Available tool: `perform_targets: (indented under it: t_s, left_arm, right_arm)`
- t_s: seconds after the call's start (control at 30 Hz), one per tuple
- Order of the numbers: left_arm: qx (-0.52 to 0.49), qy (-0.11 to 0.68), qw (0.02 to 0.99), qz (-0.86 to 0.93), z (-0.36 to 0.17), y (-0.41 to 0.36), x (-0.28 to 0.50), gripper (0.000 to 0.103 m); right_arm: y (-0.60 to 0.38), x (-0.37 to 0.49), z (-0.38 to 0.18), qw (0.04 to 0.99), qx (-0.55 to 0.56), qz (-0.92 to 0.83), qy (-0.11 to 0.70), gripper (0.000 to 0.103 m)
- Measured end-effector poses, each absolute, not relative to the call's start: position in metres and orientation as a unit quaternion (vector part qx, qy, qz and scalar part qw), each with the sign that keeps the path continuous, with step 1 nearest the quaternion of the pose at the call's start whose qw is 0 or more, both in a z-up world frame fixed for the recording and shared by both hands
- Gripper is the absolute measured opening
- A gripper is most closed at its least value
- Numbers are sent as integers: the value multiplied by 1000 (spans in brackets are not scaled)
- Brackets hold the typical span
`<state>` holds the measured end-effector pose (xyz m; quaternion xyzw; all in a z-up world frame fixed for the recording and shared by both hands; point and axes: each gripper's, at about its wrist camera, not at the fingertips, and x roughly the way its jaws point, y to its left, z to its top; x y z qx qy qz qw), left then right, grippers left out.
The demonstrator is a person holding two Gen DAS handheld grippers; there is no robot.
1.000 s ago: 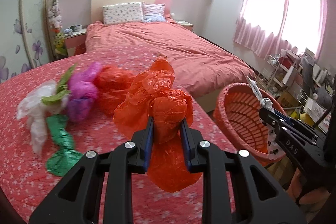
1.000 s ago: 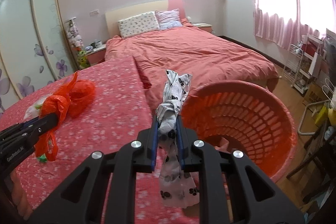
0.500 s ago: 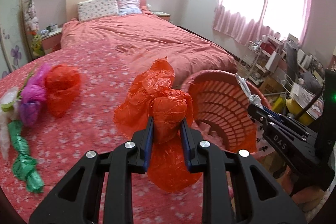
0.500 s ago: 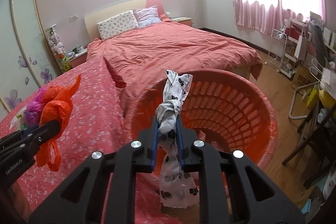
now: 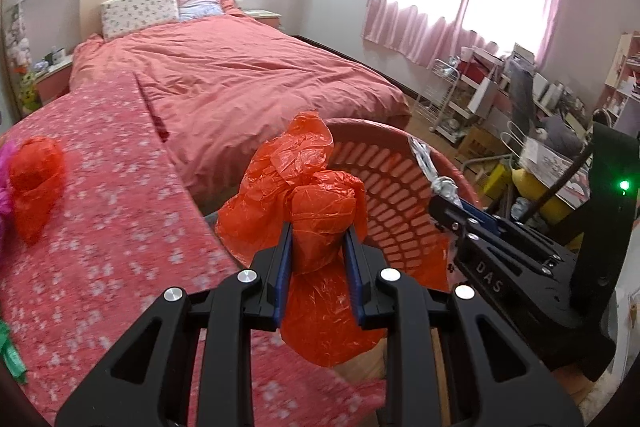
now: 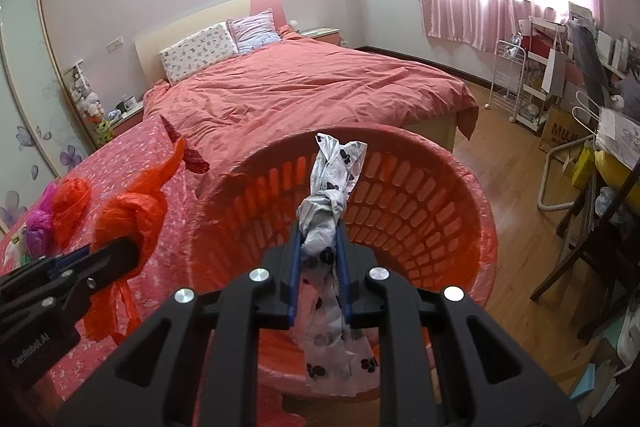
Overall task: Collect trash
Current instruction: 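Open both tools to drop the patterned bag and orange bag into the basket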
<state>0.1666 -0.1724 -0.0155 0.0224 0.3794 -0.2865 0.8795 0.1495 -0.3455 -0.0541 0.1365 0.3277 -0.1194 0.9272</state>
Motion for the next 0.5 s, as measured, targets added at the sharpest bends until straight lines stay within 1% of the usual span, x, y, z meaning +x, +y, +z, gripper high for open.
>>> perform_targets:
  t_s: [0.3,0.5]
  left_arm:
    - [35,389,869,-305,-23,-196,174,25]
    - [42,400,863,-305,-32,-210,178,26]
  right_arm:
    - [-363,153,-60,923,153,-131,328,17]
    - [-371,156,-61,921,160,-140,325,20]
